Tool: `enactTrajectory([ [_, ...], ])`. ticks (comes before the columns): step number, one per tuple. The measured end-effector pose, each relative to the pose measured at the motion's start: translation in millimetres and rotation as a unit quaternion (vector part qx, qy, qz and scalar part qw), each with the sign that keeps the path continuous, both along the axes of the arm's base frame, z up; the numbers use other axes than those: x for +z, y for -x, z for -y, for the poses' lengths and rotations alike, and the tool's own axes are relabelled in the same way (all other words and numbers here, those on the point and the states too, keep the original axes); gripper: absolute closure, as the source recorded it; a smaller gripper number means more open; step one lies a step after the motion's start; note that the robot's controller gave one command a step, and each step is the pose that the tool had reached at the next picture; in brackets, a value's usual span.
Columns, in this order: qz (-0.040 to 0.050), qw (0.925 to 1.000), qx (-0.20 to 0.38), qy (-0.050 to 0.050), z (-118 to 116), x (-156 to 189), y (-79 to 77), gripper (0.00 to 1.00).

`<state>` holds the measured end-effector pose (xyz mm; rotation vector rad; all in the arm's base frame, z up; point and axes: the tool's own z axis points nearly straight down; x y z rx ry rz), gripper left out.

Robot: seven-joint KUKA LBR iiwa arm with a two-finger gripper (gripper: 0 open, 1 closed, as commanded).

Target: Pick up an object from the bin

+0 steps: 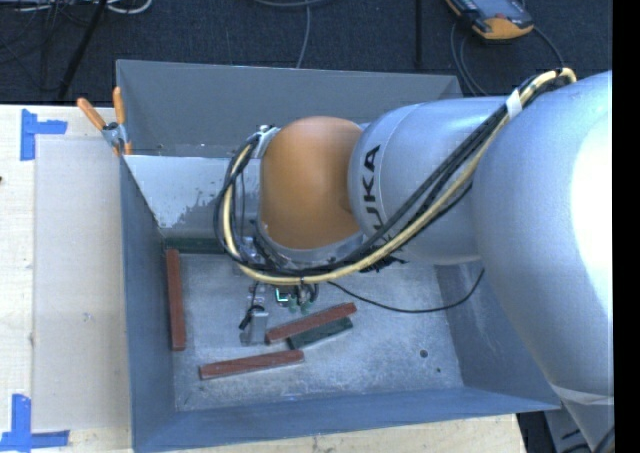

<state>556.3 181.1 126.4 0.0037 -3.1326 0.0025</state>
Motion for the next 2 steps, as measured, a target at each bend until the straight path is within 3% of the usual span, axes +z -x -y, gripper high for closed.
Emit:
enactTrajectory([
  [1,0.0035,1.0000,-0.002,-0.001,1,4,-2.2,0.00],
  [2,0.0068,0.9980,0.063,-0.002,7,-33,37.1,0.00],
])
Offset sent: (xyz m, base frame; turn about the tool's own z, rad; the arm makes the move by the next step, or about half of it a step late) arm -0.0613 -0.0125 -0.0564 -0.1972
